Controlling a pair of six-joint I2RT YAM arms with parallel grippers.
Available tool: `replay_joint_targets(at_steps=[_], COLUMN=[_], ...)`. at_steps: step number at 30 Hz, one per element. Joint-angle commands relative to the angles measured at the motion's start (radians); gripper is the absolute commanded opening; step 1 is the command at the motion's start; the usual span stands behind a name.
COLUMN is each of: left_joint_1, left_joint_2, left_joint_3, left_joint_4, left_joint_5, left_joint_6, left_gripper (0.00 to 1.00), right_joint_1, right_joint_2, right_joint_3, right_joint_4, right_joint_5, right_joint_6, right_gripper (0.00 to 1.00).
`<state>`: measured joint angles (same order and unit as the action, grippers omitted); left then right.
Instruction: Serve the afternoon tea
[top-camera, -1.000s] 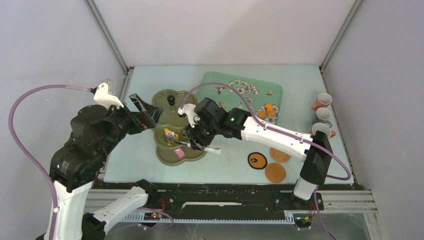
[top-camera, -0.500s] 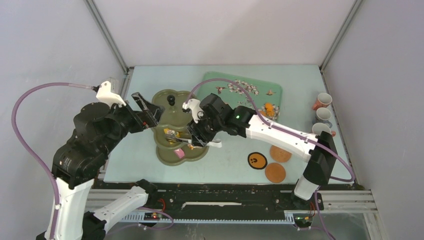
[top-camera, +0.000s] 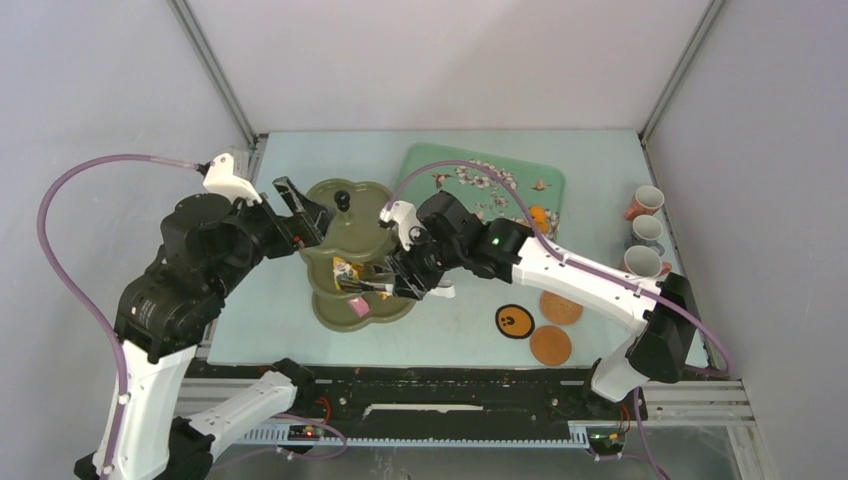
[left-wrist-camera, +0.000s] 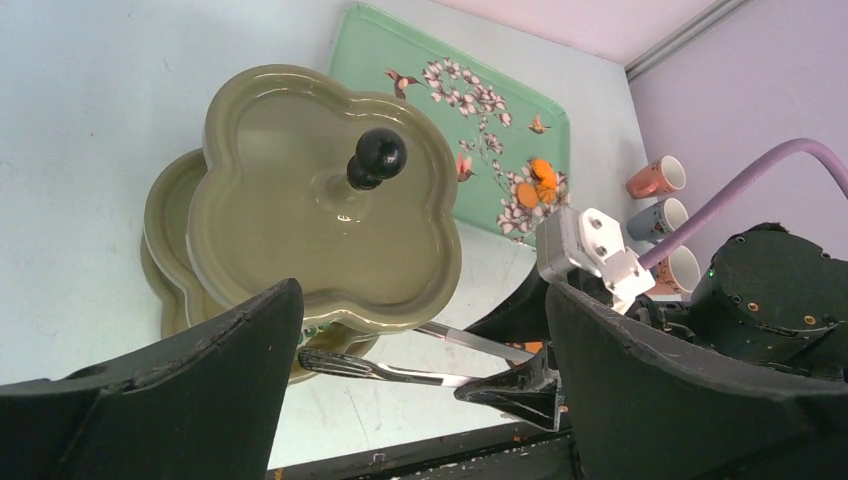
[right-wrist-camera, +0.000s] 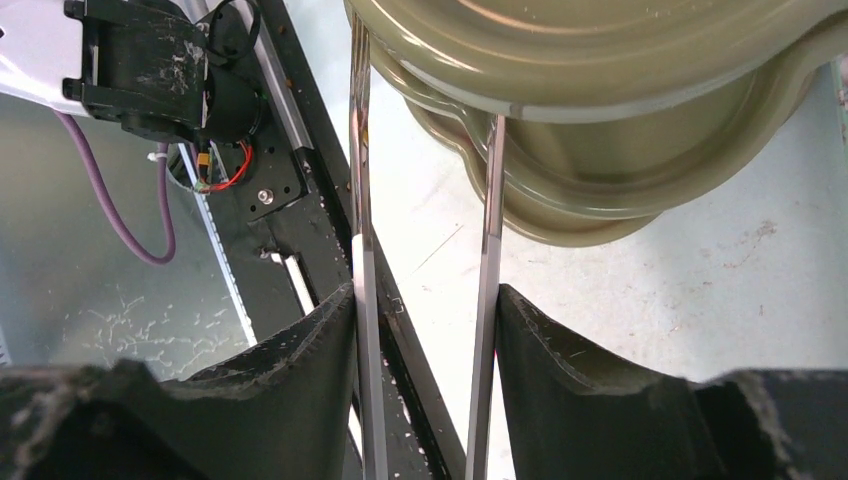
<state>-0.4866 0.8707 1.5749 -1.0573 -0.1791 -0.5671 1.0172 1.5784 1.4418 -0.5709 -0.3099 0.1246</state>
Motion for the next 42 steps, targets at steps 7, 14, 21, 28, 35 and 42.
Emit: replay_joint_targets(at_steps=[7,14,21,28,35,42], left_joint_1=[0.000,0.001,0.002,0.005,0.005,0.007], left_joint_2=[0.010,0.001,-0.009,0.026,0.079,0.091], left_joint_3=[0.030,0.021,0.025,0.060,0.117,0.133], left_joint_4=[0.044,0.052,0.069,0.092,0.070,0.044], left_joint_5=[0.003,-0.018,-0.077,-0.093,-0.084,-0.080], left_joint_6=[0.020,0.024,0.057,0.110,0.163,0.183], left_gripper=[0.98,0.98,0.98,0.98,0.98,0.98], right_joint_1=[-0.022,-0.025,-0.123,-0.469,-0.783,-0.901], right_joint_2=[-0.124,-0.282,-0.501,-0.566,-0.337,-0.045], right_joint_3=[-0.042,-0.153,-0.336,-0.407,-0.324,-0.073], right_joint_4=[0.002,-0.099,-0.190,-0.145,-0.127,-0.260], right_joint_5=[0.019,0.025,0.097,0.096,0.108,0.211], right_joint_6=[0.013,-0.056,-0.013,0.107,0.139,0.092], right_gripper=[0.49,0.44,0.42,0.40,0.38,0.40])
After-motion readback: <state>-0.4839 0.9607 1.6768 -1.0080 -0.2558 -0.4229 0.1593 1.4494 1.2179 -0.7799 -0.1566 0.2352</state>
